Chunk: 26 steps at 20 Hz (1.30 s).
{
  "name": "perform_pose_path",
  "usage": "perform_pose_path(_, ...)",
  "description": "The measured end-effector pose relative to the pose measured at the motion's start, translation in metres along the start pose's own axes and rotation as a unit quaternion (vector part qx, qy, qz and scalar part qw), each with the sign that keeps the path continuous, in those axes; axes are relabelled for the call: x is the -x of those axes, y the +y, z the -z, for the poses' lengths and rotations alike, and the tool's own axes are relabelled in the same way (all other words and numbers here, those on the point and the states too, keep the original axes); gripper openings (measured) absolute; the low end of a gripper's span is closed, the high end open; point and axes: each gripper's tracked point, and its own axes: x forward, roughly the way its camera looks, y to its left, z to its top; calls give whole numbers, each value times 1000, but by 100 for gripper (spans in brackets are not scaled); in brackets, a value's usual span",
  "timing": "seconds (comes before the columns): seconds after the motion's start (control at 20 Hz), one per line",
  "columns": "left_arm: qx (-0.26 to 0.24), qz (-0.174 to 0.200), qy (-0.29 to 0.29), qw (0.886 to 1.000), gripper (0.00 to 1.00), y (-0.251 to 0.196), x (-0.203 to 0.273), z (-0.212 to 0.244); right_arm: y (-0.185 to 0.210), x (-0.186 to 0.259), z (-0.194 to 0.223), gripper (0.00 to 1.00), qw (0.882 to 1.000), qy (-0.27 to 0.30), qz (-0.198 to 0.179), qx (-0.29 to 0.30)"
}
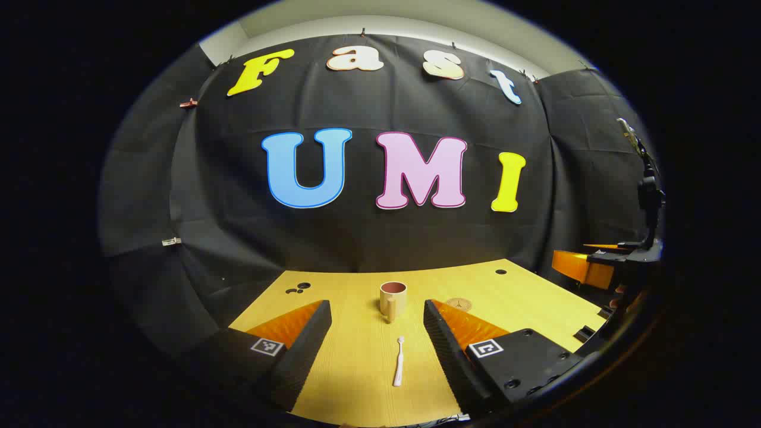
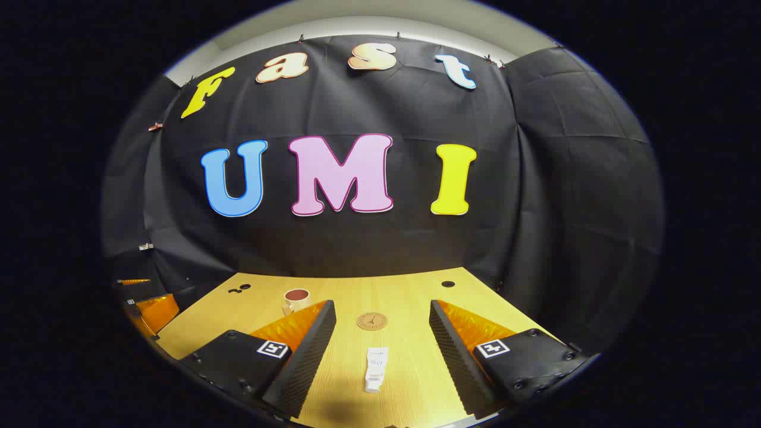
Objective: Put the toothbrush and toothpaste on the desktop into the cup, then pick up the cup and place it on the coaster on the desktop.
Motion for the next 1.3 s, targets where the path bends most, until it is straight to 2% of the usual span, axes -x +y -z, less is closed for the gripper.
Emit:
perform_pose_path(1.1,4,-11,17,1000,97,-10,-21,11,-9,-27,26,97,998,58,-16,3)
perform_pose_path(1.3,6,-20,22,1000,97,-9,-25,14,-11,-39,44,97,996,92,-17,1)
